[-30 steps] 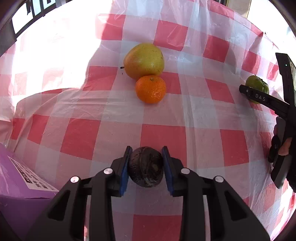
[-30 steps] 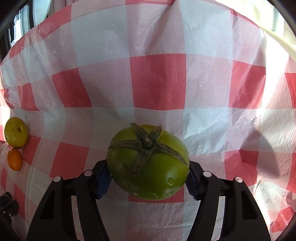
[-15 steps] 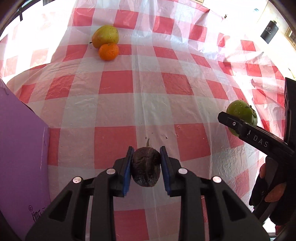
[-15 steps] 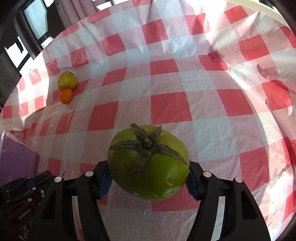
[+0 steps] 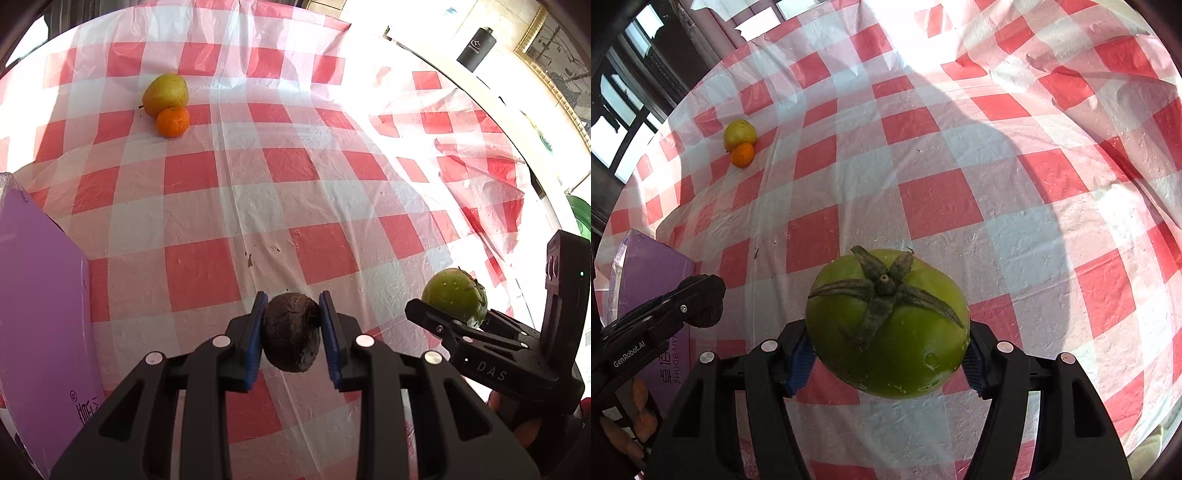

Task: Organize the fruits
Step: 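Carry the dried fruit and green tomato over the white box with both grippers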

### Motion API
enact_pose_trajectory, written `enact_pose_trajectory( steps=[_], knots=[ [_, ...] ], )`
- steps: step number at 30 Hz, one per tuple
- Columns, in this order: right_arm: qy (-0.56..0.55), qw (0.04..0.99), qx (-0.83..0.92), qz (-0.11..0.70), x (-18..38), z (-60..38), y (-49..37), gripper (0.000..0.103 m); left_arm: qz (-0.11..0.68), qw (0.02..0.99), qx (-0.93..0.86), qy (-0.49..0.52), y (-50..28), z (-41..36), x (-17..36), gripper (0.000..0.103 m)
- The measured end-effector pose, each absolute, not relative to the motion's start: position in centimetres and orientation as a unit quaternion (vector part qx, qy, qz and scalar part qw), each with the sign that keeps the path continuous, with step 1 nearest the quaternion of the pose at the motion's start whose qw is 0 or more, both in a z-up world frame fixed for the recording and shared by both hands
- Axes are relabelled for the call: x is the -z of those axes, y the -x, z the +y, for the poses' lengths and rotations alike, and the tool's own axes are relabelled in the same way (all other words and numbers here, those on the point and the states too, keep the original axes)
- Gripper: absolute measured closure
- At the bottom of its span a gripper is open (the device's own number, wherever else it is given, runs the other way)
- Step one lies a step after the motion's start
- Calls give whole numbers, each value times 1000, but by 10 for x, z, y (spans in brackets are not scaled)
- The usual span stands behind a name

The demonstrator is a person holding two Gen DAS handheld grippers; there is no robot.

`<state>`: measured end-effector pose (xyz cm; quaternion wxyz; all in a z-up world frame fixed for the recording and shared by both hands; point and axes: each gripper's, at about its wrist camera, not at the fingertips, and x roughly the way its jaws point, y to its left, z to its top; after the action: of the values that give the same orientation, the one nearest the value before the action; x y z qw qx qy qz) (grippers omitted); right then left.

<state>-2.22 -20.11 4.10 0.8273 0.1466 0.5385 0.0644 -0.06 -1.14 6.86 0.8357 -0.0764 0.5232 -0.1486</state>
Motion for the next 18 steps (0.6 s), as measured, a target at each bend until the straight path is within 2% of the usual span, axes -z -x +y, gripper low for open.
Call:
enact_pose_trajectory(
  steps=[9,18],
  knots=[
    [-153,845,-61,509,-77,-170,47,39,474,857,179,96,18,19,-115,75],
    [-133,863,-101,477,-114,-108,64,39,433,881,158,109,44,91,-143,75]
  ],
)
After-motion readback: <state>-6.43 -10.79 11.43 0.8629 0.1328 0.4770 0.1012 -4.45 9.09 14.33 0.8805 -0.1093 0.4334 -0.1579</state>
